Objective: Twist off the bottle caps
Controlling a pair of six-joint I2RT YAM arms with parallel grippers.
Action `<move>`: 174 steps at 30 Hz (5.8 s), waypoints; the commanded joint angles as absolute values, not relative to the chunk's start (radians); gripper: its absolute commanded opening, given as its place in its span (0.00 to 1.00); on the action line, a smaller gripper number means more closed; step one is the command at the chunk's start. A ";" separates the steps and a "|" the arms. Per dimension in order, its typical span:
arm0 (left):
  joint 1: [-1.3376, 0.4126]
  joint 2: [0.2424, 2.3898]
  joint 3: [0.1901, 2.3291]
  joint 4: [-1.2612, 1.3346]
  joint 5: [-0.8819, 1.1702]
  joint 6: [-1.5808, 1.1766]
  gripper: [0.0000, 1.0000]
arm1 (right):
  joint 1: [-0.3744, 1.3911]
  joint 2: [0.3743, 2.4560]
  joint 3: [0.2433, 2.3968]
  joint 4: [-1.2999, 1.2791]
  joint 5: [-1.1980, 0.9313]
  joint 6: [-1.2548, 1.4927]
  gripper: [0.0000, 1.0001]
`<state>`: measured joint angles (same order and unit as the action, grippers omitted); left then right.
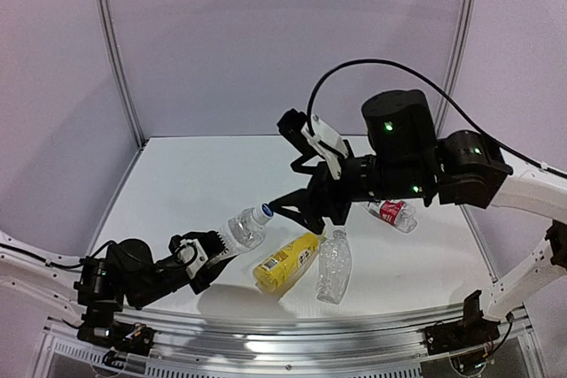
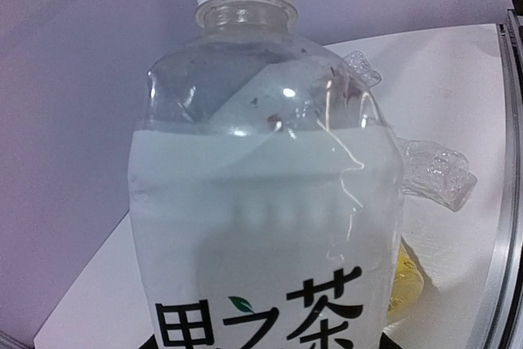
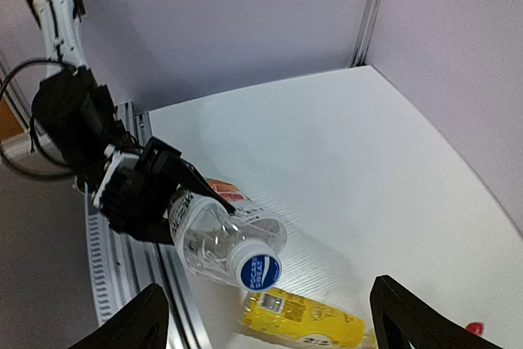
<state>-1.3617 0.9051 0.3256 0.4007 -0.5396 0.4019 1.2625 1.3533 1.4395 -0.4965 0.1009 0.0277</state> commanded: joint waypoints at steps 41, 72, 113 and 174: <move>-1.497 1.016 0.337 0.532 -0.781 0.575 0.00 | 1.091 1.608 1.572 -0.746 -0.390 0.617 0.35; -1.494 0.994 0.341 0.487 -0.714 0.541 0.00 | 1.272 1.209 0.965 -0.300 0.301 -0.798 0.32; -1.529 1.073 0.364 0.513 -0.825 0.617 0.00 | 1.056 1.506 1.321 -0.536 -0.502 0.671 0.68; -1.523 1.021 0.368 0.431 -0.712 0.555 0.00 | 1.297 1.114 0.857 -0.254 0.044 -1.056 0.00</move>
<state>-1.5375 1.0351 0.3748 0.4160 -0.5888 0.6350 1.2739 1.1294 0.8402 -0.1085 -0.1394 -0.8921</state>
